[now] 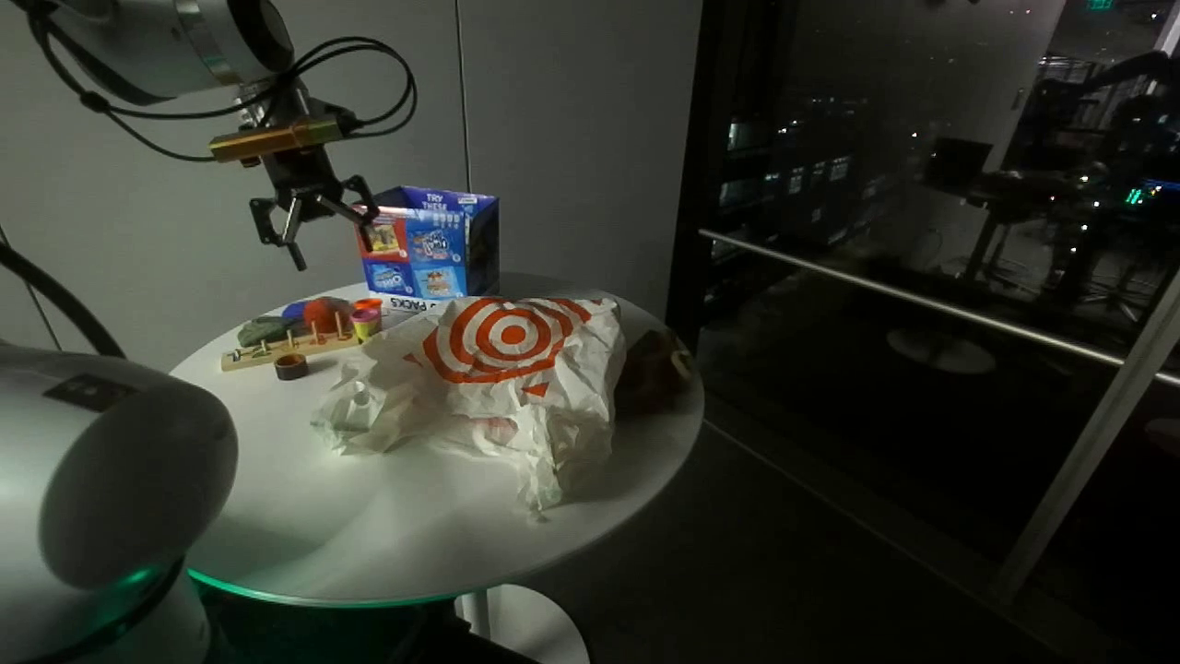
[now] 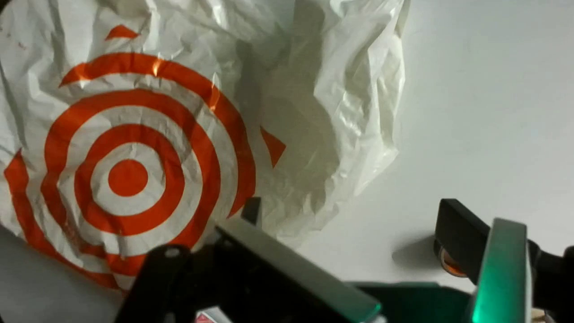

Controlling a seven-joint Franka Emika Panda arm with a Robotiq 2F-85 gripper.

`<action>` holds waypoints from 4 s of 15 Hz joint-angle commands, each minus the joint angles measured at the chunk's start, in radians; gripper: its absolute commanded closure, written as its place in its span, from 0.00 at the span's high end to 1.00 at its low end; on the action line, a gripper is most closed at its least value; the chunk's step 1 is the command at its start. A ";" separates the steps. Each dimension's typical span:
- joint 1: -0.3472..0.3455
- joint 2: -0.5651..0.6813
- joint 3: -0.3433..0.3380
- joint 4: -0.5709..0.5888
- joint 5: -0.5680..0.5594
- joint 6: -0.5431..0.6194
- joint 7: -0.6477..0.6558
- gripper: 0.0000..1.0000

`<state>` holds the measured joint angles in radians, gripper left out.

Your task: Move one yellow container forward, then put the furthest container on the closest container

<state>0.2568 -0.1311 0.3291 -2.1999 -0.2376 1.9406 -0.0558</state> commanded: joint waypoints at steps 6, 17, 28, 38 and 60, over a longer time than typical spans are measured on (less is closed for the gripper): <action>0.022 0.304 -0.012 0.186 -0.030 0.198 -0.145 1.00; 0.006 0.591 -0.026 0.408 -0.032 0.272 -0.443 1.00; -0.002 0.778 -0.029 0.579 -0.016 0.274 -0.685 1.00; 0.039 0.783 -0.038 0.641 0.037 0.091 -0.601 1.00; 0.029 0.735 -0.074 0.543 0.002 0.142 -0.424 0.23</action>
<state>0.2791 0.6696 0.2721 -1.6047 -0.2237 2.0662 -0.5523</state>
